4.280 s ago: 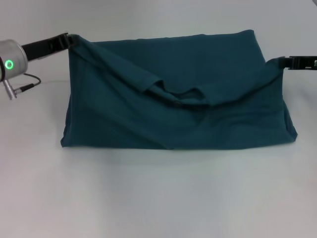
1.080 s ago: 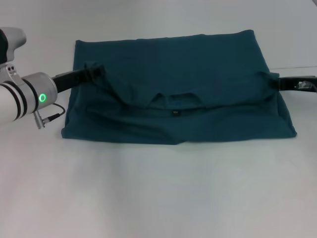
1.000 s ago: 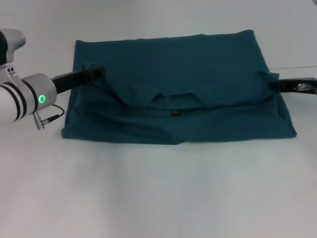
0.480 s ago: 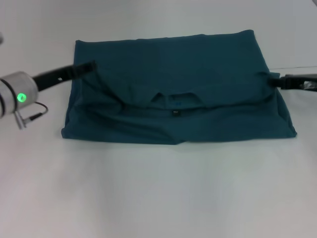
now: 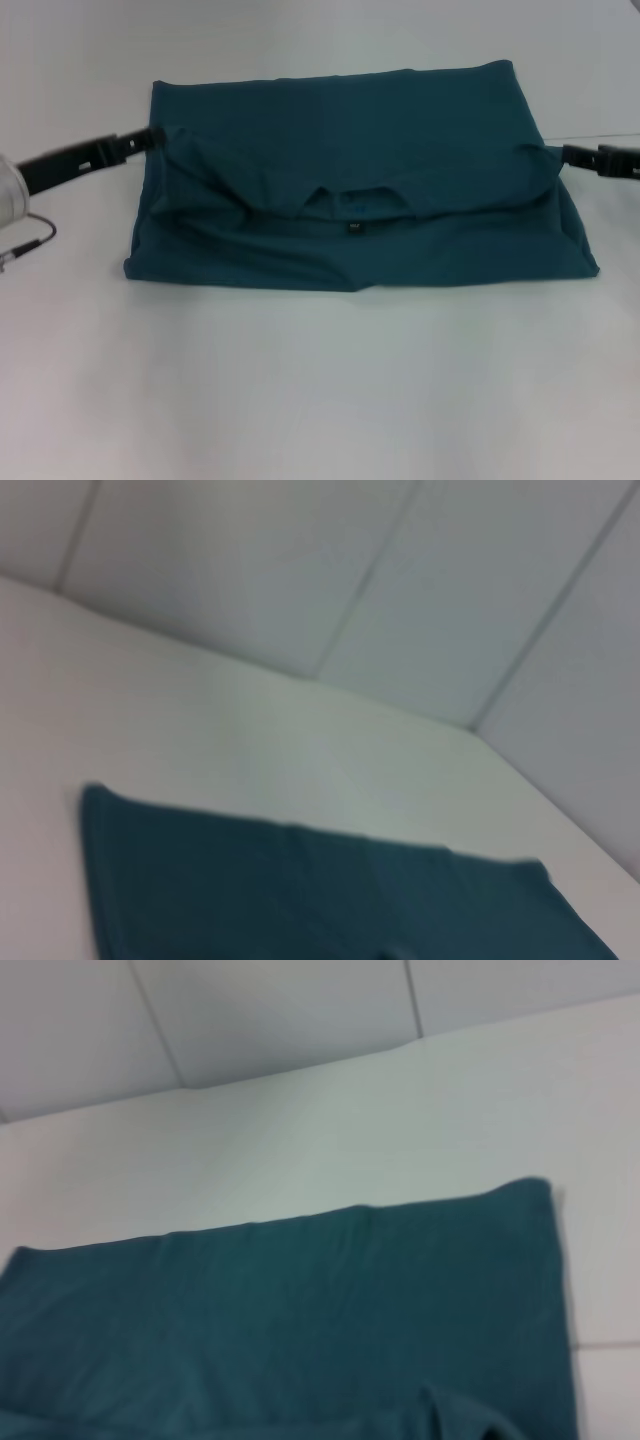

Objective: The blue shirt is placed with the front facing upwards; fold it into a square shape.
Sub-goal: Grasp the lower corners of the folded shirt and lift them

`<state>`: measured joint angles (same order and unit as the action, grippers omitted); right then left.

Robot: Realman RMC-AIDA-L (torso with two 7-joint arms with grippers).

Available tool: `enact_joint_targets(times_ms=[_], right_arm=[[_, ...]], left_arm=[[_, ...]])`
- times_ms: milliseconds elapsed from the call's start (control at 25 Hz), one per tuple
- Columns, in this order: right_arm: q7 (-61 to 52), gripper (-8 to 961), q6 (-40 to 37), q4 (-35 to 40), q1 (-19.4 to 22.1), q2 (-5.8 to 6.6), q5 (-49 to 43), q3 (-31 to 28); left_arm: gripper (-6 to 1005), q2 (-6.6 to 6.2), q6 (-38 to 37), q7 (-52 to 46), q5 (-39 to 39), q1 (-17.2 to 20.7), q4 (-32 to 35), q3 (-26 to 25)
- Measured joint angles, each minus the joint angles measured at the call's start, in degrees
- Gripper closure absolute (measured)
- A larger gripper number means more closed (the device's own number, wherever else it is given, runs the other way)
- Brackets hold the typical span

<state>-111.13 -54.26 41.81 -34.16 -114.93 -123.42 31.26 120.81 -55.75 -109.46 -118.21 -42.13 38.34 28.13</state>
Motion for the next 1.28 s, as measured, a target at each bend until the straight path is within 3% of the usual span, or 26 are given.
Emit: enact_joint_targets(times_ms=[280,640,1080,1280], right_arm=[[-0.3,341,-9.9,2.3,4.8,0.76,1.8,0.0],[-6.2,347,-16.3,1.4,6.6,3.79,-2.6,0.5],[-9.8,358,-15.6,1.2,5.1,4.05,-6.7,0.5],[-9.6,358,-12.0,-0.9,3.7,3.62,-7.5,0.6]], left_arm=[[95,-0.19,-9.2,-2.8,0.1,4.5,4.0,2.7],[95,0.77,-14.2,-1.0,-0.4,7.0,4.7,3.7],[95,1.88,-12.6,1.9,-0.6,8.9,4.5,6.4],[96,2.04,-12.5,2.1,-0.6,9.0,4.5,6.4]])
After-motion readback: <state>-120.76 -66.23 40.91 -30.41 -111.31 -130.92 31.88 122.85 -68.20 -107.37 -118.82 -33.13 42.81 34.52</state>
